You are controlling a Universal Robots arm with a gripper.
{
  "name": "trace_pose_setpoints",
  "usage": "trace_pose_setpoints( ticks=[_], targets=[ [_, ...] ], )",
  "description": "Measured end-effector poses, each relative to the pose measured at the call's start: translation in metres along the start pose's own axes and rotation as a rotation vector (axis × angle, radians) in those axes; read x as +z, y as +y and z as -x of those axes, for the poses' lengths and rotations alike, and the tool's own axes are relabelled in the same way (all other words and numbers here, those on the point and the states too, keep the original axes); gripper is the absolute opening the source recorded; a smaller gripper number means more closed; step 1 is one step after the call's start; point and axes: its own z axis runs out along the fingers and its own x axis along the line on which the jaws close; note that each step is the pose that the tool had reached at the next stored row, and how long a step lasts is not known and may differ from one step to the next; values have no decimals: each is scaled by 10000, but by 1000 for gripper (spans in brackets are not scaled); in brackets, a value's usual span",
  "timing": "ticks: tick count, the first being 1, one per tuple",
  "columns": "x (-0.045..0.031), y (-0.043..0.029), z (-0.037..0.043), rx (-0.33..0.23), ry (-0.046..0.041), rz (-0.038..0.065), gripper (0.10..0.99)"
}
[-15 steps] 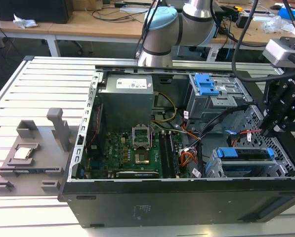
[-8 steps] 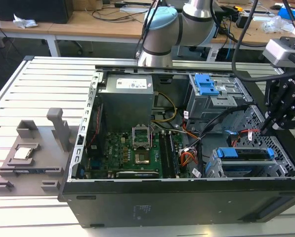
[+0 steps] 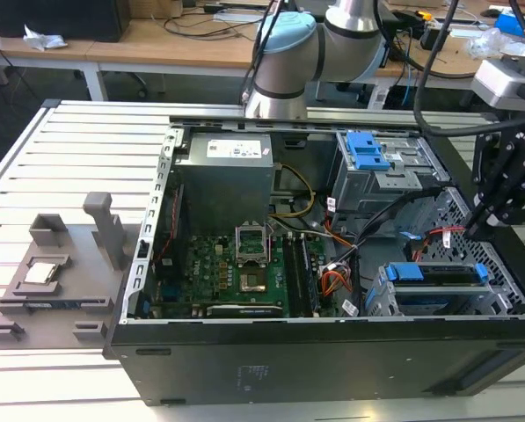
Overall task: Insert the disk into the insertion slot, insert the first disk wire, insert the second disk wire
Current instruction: 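Insert the first disk wire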
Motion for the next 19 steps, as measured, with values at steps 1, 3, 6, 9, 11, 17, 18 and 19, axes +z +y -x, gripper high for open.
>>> trace_pose_setpoints(
  ticks=[1,3,6,9,11,17,18,19],
  targets=[
    [5,65,0,0,0,-1,165],
    [11,133,0,0,2,-2,165],
    [28,218,-45,1,-1,-2,165],
    [42,264,-119,1,1,-2,165],
    [61,268,-152,0,1,-3,165],
    [133,258,-213,1,-2,-3,165],
    [146,251,-219,0,-1,-3,165],
    [174,243,-225,0,1,-2,165]
  ],
)
